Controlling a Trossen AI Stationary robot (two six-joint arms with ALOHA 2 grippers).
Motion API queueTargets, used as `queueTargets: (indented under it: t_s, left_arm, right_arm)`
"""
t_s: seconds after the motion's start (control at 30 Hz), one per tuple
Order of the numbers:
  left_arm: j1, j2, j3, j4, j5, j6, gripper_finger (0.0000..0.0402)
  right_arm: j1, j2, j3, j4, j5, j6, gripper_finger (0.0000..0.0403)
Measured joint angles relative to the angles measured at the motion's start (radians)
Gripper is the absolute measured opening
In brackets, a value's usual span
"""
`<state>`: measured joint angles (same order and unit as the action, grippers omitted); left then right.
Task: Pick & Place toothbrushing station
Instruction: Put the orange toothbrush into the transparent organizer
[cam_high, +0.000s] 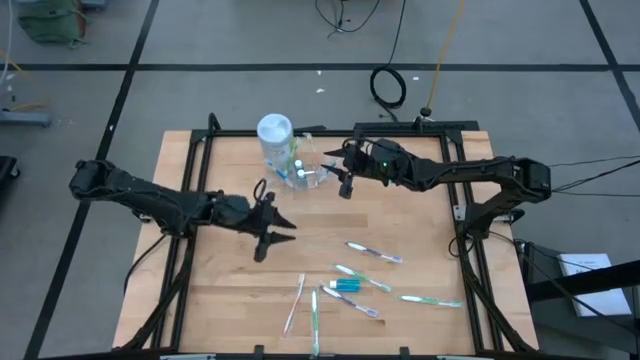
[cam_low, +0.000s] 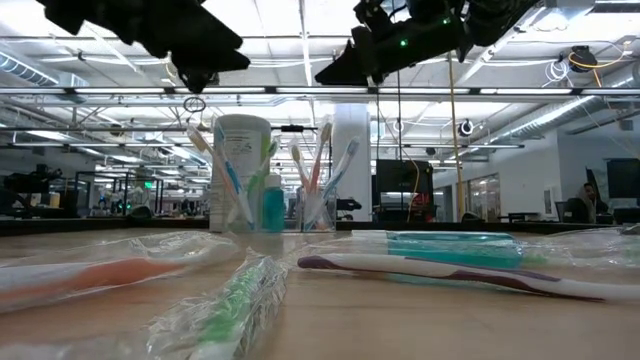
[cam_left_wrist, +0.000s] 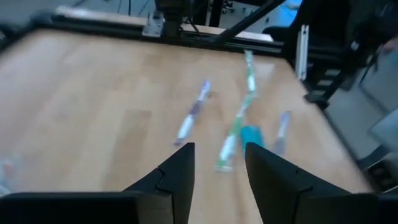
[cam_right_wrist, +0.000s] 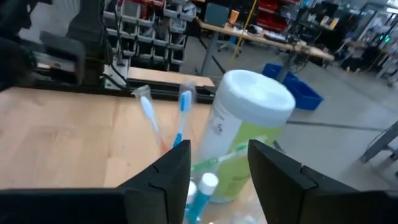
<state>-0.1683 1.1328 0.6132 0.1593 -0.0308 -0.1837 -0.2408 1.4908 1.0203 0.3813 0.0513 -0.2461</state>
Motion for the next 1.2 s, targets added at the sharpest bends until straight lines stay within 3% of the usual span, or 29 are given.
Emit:
queueTargets:
  t_s: [0.13, 0.4, 0.63, 0.8, 1.2]
  left_arm:
    - [-0.051, 0.035, 0.000, -0.002, -0.012, -0.214, 0.0145]
    - [-0.121, 0.237, 0.034, 0.050, -0.031, -0.442, 0.0145]
    - [-0.171, 0.487, 0.243, -0.217, -0.087, -0.610, 0.0145]
    - [-0.212, 0.617, 0.350, -0.427, -0.126, -0.855, 0.0145]
    - [-0.346, 0.673, 0.401, -0.432, -0.126, -1.147, 0.0145]
  right_arm:
    - [0.009, 0.000, 0.000, 0.018, -0.001, 0.082, 0.0148]
    - [0.041, 0.000, 0.000, -0.002, -0.001, 0.162, 0.0146]
    - [0.081, 0.000, 0.001, -0.025, -0.001, 0.091, 0.0145]
    - [0.108, 0.000, 0.001, -0.078, -0.002, 0.082, 0.0142]
    - [0.180, 0.000, 0.001, -0.151, -0.002, 0.168, 0.0141]
